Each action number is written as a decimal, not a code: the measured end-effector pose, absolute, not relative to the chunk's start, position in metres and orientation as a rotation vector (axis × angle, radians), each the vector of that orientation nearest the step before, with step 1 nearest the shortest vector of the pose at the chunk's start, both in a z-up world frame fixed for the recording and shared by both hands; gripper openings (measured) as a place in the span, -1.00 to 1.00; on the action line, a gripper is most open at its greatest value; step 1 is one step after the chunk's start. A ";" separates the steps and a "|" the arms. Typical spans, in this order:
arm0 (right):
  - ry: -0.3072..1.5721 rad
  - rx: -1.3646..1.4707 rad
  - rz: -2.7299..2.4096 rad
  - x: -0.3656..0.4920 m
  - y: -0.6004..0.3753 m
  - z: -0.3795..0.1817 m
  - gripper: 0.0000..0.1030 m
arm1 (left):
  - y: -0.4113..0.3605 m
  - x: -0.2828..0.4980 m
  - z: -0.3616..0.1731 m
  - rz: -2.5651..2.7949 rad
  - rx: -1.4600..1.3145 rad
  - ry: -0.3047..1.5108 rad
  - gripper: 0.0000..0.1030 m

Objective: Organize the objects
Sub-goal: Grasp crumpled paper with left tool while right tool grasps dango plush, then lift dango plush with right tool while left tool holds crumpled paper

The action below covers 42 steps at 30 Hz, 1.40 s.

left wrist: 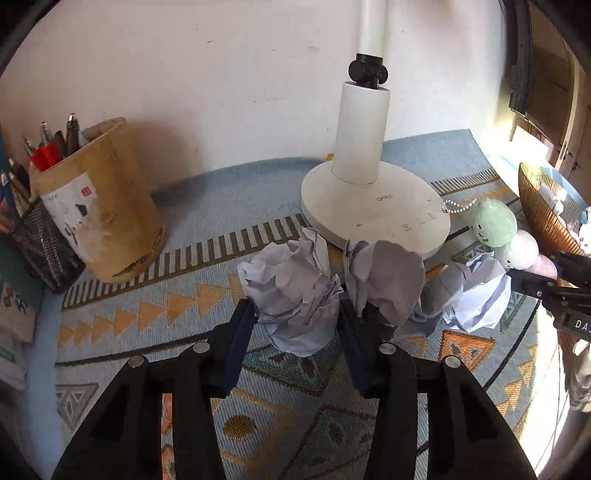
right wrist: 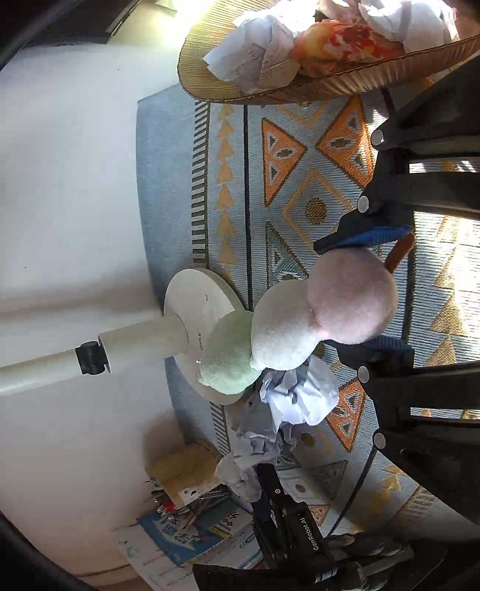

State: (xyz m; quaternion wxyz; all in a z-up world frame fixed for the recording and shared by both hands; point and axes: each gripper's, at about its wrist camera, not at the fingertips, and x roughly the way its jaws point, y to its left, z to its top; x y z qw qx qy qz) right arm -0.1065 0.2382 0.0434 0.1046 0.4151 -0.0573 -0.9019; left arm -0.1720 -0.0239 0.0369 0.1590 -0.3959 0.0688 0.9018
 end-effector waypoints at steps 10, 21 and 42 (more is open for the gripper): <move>-0.772 1.470 -2.135 0.008 0.249 0.018 -0.24 | -0.010 -0.010 0.081 2.692 -1.072 -0.046 -0.16; -0.761 1.505 -2.284 0.022 0.295 0.022 0.04 | 0.028 0.024 0.044 2.650 -1.066 -0.156 -0.14; -0.327 1.511 -2.413 0.039 0.272 0.034 0.28 | 0.030 0.034 0.043 2.671 -0.988 -0.132 -0.12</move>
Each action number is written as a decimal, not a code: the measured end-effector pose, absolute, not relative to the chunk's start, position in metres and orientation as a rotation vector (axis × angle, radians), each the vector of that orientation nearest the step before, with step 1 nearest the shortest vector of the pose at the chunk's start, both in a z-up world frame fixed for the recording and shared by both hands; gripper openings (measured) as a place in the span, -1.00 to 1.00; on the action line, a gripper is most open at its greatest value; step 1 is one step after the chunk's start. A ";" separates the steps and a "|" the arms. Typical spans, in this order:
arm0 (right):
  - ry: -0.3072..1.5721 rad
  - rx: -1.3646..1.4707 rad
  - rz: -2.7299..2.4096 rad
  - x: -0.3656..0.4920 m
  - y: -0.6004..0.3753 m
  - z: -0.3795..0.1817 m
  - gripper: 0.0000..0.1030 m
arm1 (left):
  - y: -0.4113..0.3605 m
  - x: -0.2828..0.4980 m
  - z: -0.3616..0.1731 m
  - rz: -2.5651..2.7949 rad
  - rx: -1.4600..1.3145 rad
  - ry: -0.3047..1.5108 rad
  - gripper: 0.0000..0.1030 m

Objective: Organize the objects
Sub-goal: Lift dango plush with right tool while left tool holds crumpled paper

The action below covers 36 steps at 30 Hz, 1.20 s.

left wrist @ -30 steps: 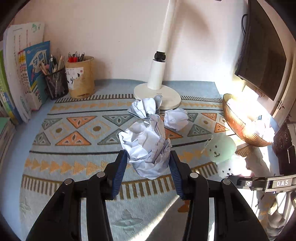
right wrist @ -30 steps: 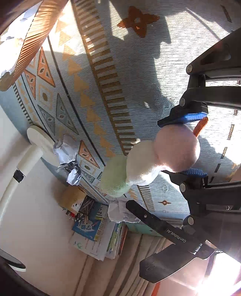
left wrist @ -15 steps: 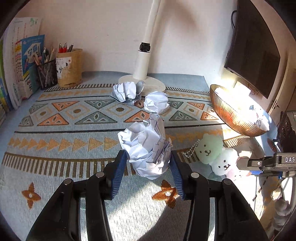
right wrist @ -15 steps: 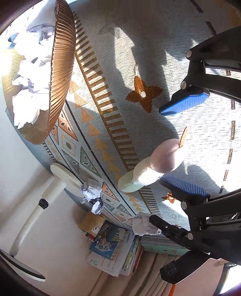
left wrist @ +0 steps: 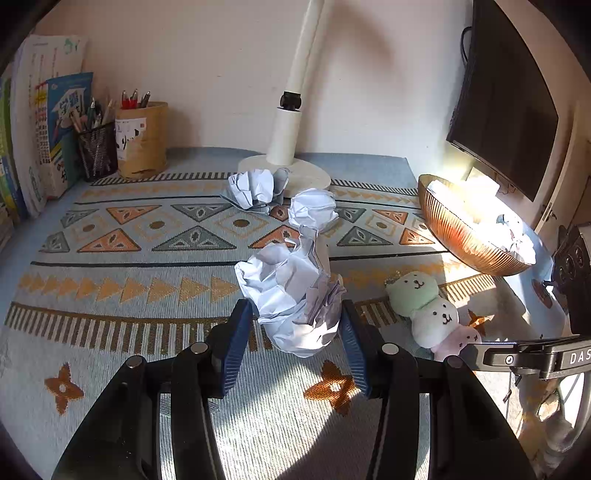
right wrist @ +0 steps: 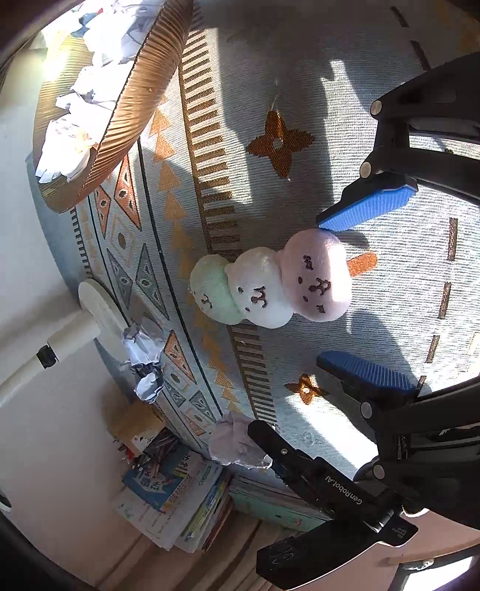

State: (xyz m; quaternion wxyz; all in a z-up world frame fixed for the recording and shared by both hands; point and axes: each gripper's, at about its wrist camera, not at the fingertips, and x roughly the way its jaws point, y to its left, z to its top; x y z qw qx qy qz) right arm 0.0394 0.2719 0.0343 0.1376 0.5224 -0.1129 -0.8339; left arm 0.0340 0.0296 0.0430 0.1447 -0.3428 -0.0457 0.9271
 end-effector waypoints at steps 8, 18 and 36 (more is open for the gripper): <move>-0.032 1.359 -2.585 0.030 0.245 0.037 0.39 | 0.032 0.035 0.043 2.668 -0.978 -0.116 -0.12; 0.056 1.242 -2.676 0.018 0.230 0.031 -0.06 | 0.032 0.035 0.042 2.660 -0.979 -0.123 -0.12; -0.009 1.277 -2.635 0.006 0.239 0.020 -0.04 | 0.036 0.031 0.038 2.665 -1.021 -0.075 -0.10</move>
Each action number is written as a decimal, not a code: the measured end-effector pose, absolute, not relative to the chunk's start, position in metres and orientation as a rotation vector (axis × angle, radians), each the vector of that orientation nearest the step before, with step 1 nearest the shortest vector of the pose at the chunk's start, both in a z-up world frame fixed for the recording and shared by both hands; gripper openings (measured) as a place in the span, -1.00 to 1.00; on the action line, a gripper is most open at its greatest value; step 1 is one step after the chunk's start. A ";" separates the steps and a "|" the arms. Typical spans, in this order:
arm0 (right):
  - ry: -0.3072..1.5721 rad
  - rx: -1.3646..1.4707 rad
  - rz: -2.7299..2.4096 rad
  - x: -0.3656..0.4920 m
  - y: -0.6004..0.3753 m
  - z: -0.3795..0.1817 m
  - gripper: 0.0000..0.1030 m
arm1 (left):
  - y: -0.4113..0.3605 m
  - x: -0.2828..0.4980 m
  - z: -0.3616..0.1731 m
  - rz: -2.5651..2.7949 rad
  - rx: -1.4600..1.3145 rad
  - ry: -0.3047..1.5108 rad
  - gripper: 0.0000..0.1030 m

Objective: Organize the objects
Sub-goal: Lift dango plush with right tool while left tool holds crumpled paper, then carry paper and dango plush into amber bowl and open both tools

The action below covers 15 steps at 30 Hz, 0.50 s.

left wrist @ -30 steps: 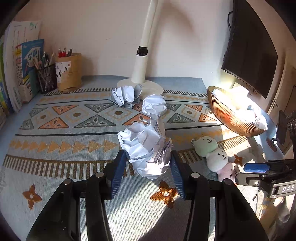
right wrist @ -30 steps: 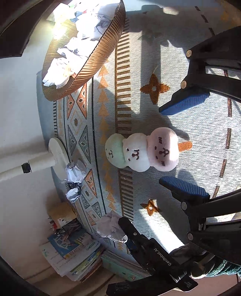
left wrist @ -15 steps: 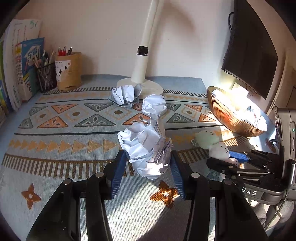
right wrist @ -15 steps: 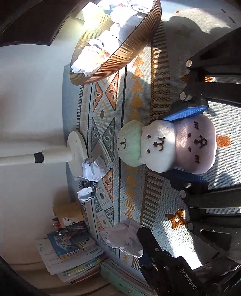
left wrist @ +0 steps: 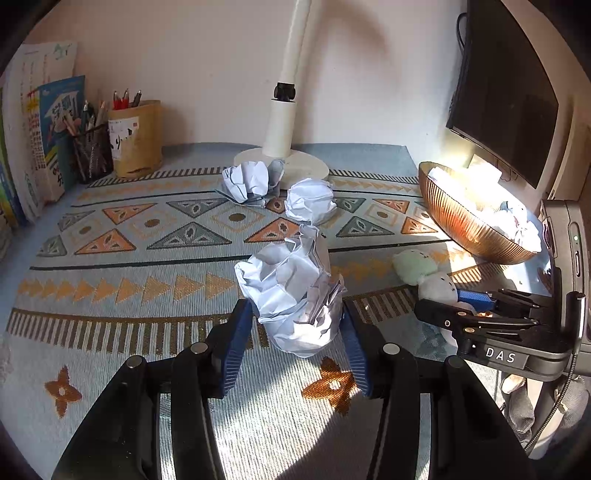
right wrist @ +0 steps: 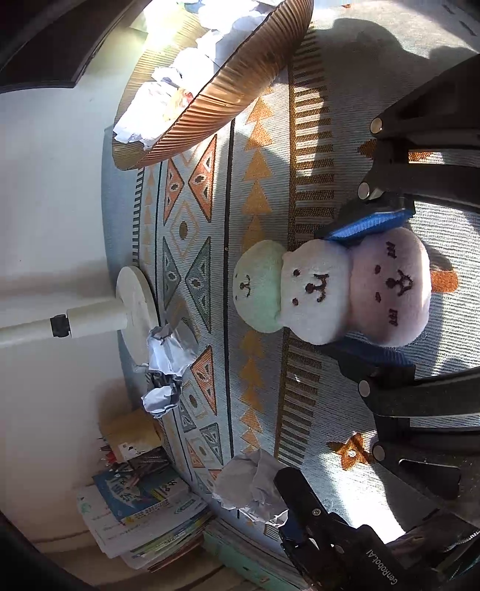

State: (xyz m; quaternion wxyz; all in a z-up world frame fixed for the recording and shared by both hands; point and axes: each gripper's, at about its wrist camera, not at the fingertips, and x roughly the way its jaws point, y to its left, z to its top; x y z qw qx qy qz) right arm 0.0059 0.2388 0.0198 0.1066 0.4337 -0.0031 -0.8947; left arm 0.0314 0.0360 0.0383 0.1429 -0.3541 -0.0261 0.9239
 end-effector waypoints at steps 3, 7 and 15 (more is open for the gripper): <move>-0.015 1.273 -2.639 0.006 0.241 0.020 -0.04 | 0.035 0.031 0.038 2.668 -1.026 -0.080 -0.10; -0.027 1.217 -2.717 0.012 0.246 0.027 -0.04 | 0.036 0.031 0.038 2.667 -1.025 -0.072 -0.10; -0.223 1.073 -2.757 0.041 0.280 0.055 -0.04 | 0.041 0.035 0.046 2.646 -0.993 -0.057 -0.13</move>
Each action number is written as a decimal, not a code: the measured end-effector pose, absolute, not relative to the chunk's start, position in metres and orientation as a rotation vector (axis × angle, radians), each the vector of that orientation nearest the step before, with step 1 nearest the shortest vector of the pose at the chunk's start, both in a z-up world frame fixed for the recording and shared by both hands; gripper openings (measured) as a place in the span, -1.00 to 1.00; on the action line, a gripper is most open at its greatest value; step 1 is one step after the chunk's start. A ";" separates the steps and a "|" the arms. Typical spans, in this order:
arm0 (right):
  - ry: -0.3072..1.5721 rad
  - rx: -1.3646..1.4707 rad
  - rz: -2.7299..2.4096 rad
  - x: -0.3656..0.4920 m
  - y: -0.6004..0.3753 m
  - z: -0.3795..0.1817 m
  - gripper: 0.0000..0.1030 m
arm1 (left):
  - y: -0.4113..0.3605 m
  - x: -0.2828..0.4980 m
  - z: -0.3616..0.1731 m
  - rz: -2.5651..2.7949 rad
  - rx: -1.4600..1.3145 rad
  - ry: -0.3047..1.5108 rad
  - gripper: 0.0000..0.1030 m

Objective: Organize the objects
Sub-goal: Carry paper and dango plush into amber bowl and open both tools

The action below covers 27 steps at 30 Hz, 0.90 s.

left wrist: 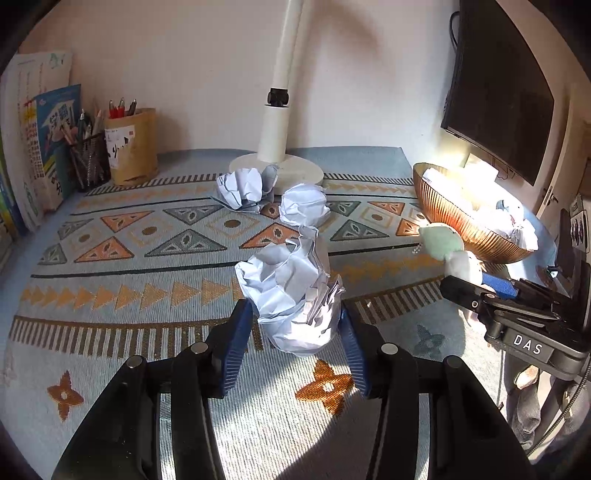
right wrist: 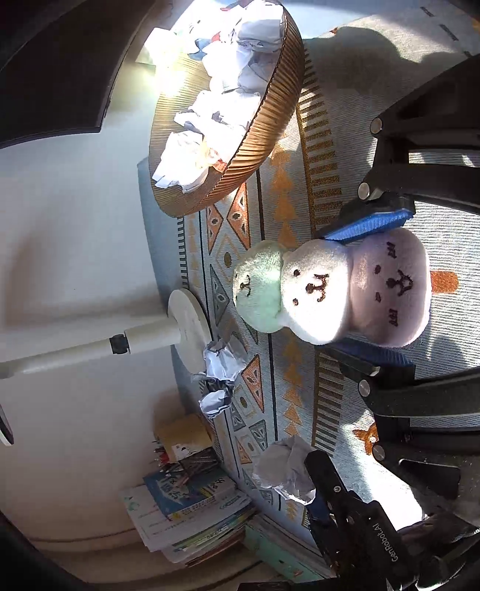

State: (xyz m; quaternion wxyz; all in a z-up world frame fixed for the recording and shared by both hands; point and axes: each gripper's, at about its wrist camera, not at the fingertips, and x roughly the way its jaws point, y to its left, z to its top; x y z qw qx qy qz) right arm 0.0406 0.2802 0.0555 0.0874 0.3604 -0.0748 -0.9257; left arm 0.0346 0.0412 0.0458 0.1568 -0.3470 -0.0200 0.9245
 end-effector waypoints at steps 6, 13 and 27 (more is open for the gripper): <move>-0.357 0.851 -2.962 0.053 0.353 0.140 -0.04 | 0.079 0.025 0.096 2.470 -0.869 -0.173 -0.13; -0.520 0.928 -3.124 0.003 0.431 0.165 -0.04 | 0.198 -0.029 0.143 2.316 -0.808 -0.038 -0.13; -0.630 0.963 -3.014 -0.014 0.454 0.152 0.35 | 0.241 -0.081 0.115 2.283 -0.884 -0.012 0.54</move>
